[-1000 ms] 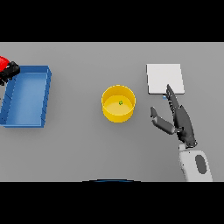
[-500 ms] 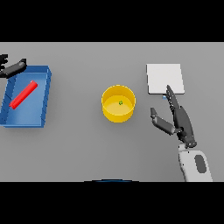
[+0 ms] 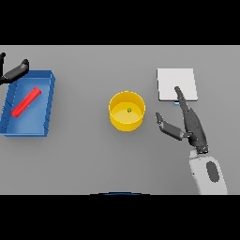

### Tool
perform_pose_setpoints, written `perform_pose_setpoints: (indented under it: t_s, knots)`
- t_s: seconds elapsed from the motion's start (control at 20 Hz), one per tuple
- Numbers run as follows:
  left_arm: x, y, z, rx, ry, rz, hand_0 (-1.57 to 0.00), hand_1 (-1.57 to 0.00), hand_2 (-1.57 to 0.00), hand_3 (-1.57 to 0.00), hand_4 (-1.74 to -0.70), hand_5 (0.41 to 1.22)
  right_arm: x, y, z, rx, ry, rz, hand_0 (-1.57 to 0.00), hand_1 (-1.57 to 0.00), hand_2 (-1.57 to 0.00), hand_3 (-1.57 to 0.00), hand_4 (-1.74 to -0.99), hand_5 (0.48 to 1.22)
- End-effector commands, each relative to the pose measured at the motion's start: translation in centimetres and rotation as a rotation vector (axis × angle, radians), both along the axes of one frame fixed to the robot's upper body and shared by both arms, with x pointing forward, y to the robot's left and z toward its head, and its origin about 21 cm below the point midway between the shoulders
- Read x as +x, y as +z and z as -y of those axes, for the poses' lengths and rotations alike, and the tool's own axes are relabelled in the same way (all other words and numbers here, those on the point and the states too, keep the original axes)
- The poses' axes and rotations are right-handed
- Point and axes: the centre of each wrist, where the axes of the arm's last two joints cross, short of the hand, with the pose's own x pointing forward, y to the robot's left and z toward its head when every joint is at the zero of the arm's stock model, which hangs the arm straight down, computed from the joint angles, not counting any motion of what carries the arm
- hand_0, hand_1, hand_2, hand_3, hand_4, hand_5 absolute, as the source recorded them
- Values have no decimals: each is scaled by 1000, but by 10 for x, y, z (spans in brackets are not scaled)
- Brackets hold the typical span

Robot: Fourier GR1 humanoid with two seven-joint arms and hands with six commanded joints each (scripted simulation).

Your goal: Pick up the red beaker and tilt it to pour out 1 green nut into yellow bowl. Pick up the yellow bowl and place it on the metallic measuring scale.

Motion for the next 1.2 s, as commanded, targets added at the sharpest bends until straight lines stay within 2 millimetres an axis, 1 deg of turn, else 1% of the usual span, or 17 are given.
perform_pose_setpoints:
  t_s: [0.0,0.05,0.1,0.15,0.25,0.3,0.35,0.4,0.45,0.55,0.6,0.7,0.75,0.8,0.9,1.05,1.15]
  knots:
    - [2,0,2,-2,2,6,-21,-18,-16,-9,-716,682,4,4,0,-16,52,15,1,1,1,1,-1190,663]
    - [-1,-3,4,-11,-5,12,-17,-14,-12,-7,-720,685,11,10,-3,-30,127,46,-13,1,1,1,-1167,672]
    - [-2,0,2,-15,-9,15,-13,-11,-10,-6,-722,693,19,16,-4,-61,196,61,-10,1,1,1,-1174,680]
    - [-2,0,2,-23,-8,19,-10,-9,-8,-4,-726,700,23,22,-2,-93,244,71,-8,1,1,1,-1202,683]
    - [0,1,7,-30,-6,25,-6,-5,-5,-2,-738,709,34,31,-10,-237,336,75,-5,1,1,1,-1254,666]
    - [-2,-3,2,-26,-11,21,-5,-4,-3,-2,-739,709,38,33,-14,-312,357,68,-3,1,1,1,-1260,656]
    - [0,-4,3,-27,-14,24,-4,-3,-3,-1,-740,709,39,36,-19,-354,383,68,-3,1,1,1,-1255,648]
    - [-1,-4,2,-34,-16,29,-3,-2,-2,-1,-744,709,45,45,-25,-450,426,88,-2,1,1,1,-1243,638]
    - [-2,-6,1,-42,-11,27,-2,-2,-1,0,-746,709,51,49,-26,-532,458,98,-1,1,1,1,-1234,627]
    - [-3,-7,3,-39,-19,29,-1,-1,0,0,-748,712,53,53,-37,-613,537,123,0,1,1,1,-1227,616]
    - [-4,-9,2,-41,-19,35,-1,0,0,0,-751,713,57,52,-36,-660,564,110,0,1,1,1,-1229,616]
    - [-2,-4,1,-45,-23,42,0,0,0,1,-754,714,65,58,-45,-727,633,124,0,1,1,1,-1234,620]
    - [-3,-4,1,-51,-21,37,0,0,0,1,-755,716,65,56,-49,-761,667,125,0,1,1,1,-1231,625]
    - [-4,-8,2,-56,-23,39,0,0,1,1,-755,717,69,61,-54,-803,692,119,1,1,1,1,-1226,632]
    - [-5,-8,1,-65,-25,46,1,1,1,1,-762,720,74,61,-62,-847,740,106,1,1,1,1,-1212,638]
    - [-4,-9,-5,-84,-22,62,1,1,1,1,-780,721,76,58,-68,-889,796,96,1,1,1,1,-1214,648]
    - [-4,-5,-5,-83,-14,66,1,1,1,1,-784,725,78,51,-70,-920,825,87,1,1,1,1,-1220,651]
